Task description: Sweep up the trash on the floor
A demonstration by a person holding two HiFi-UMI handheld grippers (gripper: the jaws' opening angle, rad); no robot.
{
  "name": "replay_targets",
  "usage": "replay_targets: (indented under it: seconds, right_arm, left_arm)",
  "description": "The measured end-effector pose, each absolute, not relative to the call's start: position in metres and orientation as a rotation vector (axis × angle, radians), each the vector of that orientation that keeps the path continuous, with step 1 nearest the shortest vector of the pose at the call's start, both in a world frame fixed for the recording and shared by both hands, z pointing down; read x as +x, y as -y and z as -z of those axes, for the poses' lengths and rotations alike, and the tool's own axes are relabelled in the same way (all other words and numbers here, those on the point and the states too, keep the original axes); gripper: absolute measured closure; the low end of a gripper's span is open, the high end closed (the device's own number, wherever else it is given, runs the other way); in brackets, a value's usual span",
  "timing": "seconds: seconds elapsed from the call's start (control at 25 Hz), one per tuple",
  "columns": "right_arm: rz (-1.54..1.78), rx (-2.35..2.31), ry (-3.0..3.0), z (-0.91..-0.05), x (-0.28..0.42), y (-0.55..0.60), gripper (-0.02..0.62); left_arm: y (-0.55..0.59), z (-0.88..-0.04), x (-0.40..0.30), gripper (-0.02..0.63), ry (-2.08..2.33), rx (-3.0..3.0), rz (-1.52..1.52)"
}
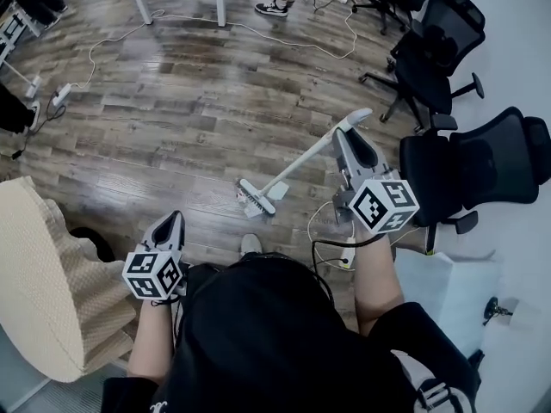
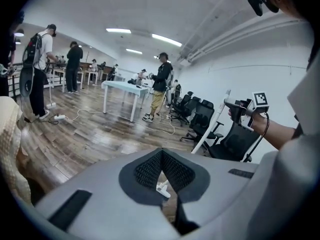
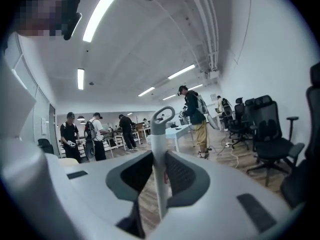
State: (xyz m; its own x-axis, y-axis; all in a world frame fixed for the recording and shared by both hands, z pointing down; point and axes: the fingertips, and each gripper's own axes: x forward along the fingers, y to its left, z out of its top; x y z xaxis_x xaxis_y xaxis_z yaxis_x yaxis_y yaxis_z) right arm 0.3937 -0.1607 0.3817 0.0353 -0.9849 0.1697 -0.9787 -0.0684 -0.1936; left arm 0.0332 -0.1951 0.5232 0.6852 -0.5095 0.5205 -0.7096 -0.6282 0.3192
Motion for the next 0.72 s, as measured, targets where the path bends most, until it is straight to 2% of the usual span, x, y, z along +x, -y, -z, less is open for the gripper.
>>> replay_targets:
  seconds: [0.44, 0.72]
  right_arm:
    - [0.333, -2.652, -2.135, -0.468, 0.421, 0.149, 0.499]
    - [0.439, -2.695, -2.199, -0.519, 0.399, 0.141, 0.499]
  left_arm:
    - [0.187, -0.521, 0.035, 0.611, 0.956, 2.396, -0.544]
    - [0.181, -0.523, 0.029, 0.611, 0.967, 2.388, -0.576]
